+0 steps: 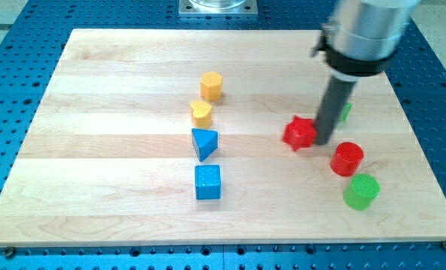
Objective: Push the red circle into the red star
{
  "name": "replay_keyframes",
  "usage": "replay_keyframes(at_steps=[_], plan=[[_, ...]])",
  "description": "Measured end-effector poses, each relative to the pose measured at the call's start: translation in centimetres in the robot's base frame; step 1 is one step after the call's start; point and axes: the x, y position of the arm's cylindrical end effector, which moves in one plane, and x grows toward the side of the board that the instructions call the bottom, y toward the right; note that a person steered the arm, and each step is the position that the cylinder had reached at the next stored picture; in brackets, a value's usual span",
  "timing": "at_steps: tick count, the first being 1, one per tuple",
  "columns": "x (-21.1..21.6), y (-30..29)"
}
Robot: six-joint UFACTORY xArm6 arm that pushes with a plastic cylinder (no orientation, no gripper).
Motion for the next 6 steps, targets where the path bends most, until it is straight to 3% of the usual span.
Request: replay_keyframes(at_steps=[1, 3, 4, 6], plan=[[-0.3, -1.2], [1.5, 13.1], [5.7, 7.9], [6.0, -5.3]])
